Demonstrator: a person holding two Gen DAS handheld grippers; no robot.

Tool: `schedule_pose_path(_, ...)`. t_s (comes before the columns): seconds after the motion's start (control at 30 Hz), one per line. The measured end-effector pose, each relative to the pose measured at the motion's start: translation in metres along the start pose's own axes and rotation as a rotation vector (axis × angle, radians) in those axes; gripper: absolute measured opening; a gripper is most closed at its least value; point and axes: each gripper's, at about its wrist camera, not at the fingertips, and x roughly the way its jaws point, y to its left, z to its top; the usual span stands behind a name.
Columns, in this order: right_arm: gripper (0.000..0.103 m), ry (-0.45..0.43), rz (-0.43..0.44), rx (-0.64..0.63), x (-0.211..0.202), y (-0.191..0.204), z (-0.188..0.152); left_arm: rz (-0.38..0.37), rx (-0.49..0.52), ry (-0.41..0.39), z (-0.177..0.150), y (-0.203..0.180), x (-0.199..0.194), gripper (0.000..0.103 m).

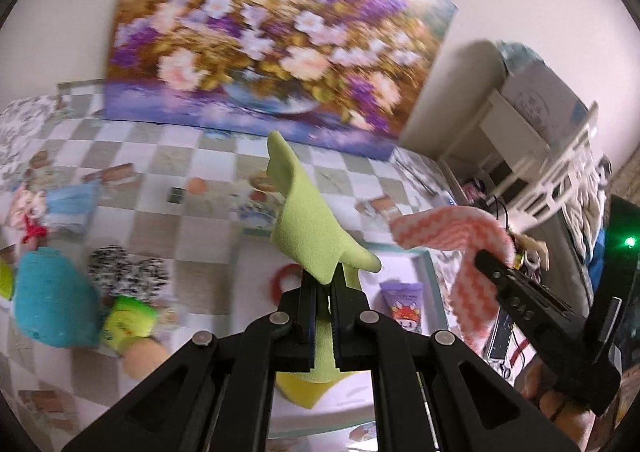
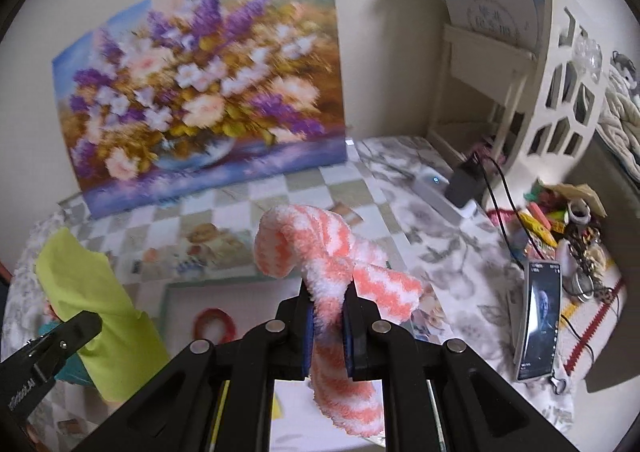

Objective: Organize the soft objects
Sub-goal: 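Carry the pink towel and green cloth over the white tray, then open both tools to drop the towel and green cloth into the tray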

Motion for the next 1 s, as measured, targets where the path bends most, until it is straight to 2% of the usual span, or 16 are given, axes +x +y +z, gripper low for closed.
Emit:
schedule_pose_path(0.2,0.012,0.129,-0.026,-0.002,0.041,-0.008,-0.017,0.006,0.078,0.046,-0.012,-0.024,0.036,0.006)
schedule_pose_path(0.37,0.013,0.236,0.012,0.073,0.066,-0.021,-0.03,0.023,0.094,0.083,-0.019,-0.025,0.064,0.006)
schedule_pose_path(0.57,0.015,0.309,0.025,0.103,0.085,-0.028,-0.04,0.046,0.071,0.121,-0.021,-0.015,0.09,0.006)
schedule_pose_path(0.73,0.016,0.327,0.018,0.078,0.089,-0.024,-0.042,0.067,0.047,0.16,-0.025,-0.006,0.105,0.006)
schedule_pose_path(0.77,0.019,0.331,0.012,0.072,0.089,-0.023,-0.042,0.069,0.029,0.179,-0.025,-0.002,0.108,0.009)
schedule_pose_path(0.8,0.022,0.336,0.008,0.067,0.089,-0.022,-0.042,0.071,0.007,0.201,-0.026,0.001,0.11,0.016)
schedule_pose_path(0.83,0.031,0.342,0.006,0.061,0.089,-0.021,-0.042,0.069,-0.01,0.214,-0.026,0.004,0.11,0.021)
schedule_pose_path(0.87,0.043,0.347,0.004,0.055,0.089,-0.02,-0.042,0.066,-0.019,0.214,-0.025,0.005,0.108,0.031)
schedule_pose_path(0.9,0.049,0.346,0.003,0.046,0.087,-0.019,-0.041,0.066,-0.021,0.21,-0.024,0.006,0.106,0.038)
schedule_pose_path(0.93,0.055,0.341,0.001,0.038,0.086,-0.017,-0.04,0.068,-0.021,0.209,-0.023,0.005,0.104,0.041)
schedule_pose_path(1.0,0.056,0.324,-0.003,0.015,0.08,-0.013,-0.038,0.074,-0.019,0.202,-0.019,0.004,0.097,0.045)
